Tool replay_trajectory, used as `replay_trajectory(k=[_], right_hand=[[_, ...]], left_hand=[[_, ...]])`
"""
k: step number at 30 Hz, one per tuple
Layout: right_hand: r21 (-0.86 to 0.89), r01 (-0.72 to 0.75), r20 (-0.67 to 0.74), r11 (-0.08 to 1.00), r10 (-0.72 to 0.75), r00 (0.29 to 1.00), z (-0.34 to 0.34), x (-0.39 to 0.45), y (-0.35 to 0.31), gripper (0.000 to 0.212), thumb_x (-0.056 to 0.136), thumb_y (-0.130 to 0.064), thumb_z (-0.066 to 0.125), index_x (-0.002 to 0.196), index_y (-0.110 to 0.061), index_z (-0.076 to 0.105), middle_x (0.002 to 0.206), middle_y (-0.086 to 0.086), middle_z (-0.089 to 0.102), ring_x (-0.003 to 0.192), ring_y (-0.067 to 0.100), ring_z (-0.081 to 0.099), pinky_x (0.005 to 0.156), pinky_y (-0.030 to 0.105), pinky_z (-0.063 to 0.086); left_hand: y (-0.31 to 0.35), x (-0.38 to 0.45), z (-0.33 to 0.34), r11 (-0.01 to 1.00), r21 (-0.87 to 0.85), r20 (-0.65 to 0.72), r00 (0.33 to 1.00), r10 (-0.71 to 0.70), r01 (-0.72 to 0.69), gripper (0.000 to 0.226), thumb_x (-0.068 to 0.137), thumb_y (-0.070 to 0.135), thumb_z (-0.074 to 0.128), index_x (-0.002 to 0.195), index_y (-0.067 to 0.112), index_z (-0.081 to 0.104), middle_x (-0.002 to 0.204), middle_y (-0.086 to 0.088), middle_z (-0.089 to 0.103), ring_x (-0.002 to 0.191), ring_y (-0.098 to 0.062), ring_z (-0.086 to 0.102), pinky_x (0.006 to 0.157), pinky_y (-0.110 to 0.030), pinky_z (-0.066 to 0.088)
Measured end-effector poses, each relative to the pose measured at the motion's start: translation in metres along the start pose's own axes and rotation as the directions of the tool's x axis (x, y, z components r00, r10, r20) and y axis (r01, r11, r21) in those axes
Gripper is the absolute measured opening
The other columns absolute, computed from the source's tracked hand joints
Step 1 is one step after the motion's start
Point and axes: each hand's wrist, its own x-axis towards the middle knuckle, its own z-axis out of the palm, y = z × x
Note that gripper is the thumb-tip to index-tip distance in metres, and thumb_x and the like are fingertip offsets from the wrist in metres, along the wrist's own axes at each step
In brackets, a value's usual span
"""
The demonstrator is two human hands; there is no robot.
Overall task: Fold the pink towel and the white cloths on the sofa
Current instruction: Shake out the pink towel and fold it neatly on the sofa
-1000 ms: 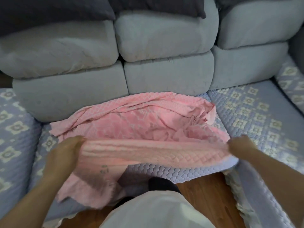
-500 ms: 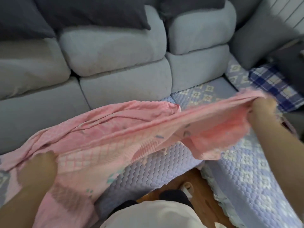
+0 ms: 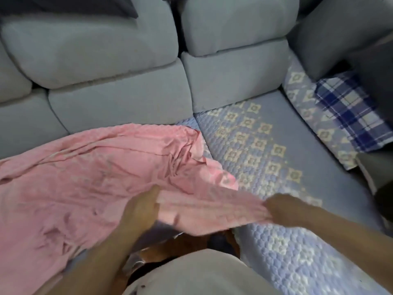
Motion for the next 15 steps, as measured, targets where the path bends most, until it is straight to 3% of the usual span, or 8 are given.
replay_trajectory(k=[2,3,5,9,11,13,15], right_hand=[[0.034,-0.152,0.0,0.988,0.152,0.988,0.023,0.024,0.046,0.034,0.093,-0.045,0.059,0.113,-0.019,0.067,0.111,-0.001,0.069,0.1,0.021,0.068,0.08,0.028,0.054],[0.092,-0.242,-0.054,0.966,0.247,0.968,0.019,0.039,0.065,0.032,0.092,-0.036,0.056,0.117,-0.02,0.068,0.118,0.001,0.069,0.107,0.023,0.068,0.086,0.03,0.055],[0.248,-0.344,-0.192,0.906,0.394,0.899,-0.01,0.059,0.097,0.035,0.088,-0.028,0.053,0.119,-0.025,0.069,0.124,0.002,0.068,0.114,0.026,0.066,0.094,0.036,0.054],[0.463,-0.303,-0.456,0.833,0.518,0.724,-0.118,0.053,0.156,0.029,0.089,-0.018,0.054,0.116,-0.015,0.066,0.122,0.016,0.066,0.113,0.036,0.064,0.096,0.043,0.054],[0.591,-0.24,-0.594,0.77,0.617,0.517,-0.185,0.024,0.19,0.032,0.088,-0.013,0.056,0.118,-0.007,0.066,0.12,0.021,0.066,0.114,0.04,0.063,0.095,0.047,0.054],[0.706,-0.018,-0.682,0.708,0.687,0.249,-0.248,-0.015,0.224,0.032,0.088,-0.006,0.054,0.117,-0.004,0.068,0.12,0.024,0.065,0.114,0.041,0.062,0.096,0.047,0.052],[0.689,0.175,-0.709,0.703,0.704,-0.037,-0.291,-0.055,0.246,0.035,0.091,-0.007,0.047,0.117,-0.007,0.068,0.123,0.021,0.062,0.113,0.037,0.061,0.097,0.041,0.049]], left_hand=[[0.021,-0.008,-0.01,0.999,0.007,0.167,0.985,0.048,-0.05,0.035,0.074,0.031,0.046,0.109,0.026,0.051,0.074,0.001,0.069,0.058,-0.024,0.067,0.047,-0.026,0.05],[0.042,-0.011,-0.014,0.995,0.024,0.16,0.983,0.094,-0.099,0.035,0.074,0.031,0.045,0.107,0.026,0.053,0.071,0.002,0.068,0.056,-0.022,0.066,0.046,-0.024,0.047],[0.067,-0.003,-0.023,0.99,-0.001,0.069,0.988,0.137,-0.138,0.032,0.082,0.027,0.046,0.111,0.025,0.057,0.079,-0.003,0.071,0.067,-0.027,0.069,0.058,-0.029,0.051],[0.095,0.043,-0.076,0.997,0.071,-0.098,0.995,-0.008,0.015,0.045,0.098,0.028,0.038,0.138,0.018,0.055,0.116,-0.015,0.07,0.102,-0.038,0.068,0.09,-0.046,0.051],[0.111,0.068,-0.12,0.999,0.023,-0.242,0.969,-0.04,0.047,0.044,0.097,0.029,0.037,0.132,0.011,0.057,0.11,-0.025,0.069,0.098,-0.045,0.067,0.087,-0.052,0.051],[0.123,0.086,-0.163,0.997,0.044,-0.442,0.896,-0.033,0.058,0.024,0.095,0.016,0.045,0.113,0.005,0.056,0.086,-0.035,0.065,0.079,-0.053,0.065,0.068,-0.053,0.05],[0.127,0.089,-0.198,0.995,0.009,-0.571,0.818,-0.074,0.097,0.02,0.093,0.017,0.04,0.103,0.003,0.052,0.077,-0.038,0.06,0.071,-0.056,0.061,0.06,-0.051,0.044]])
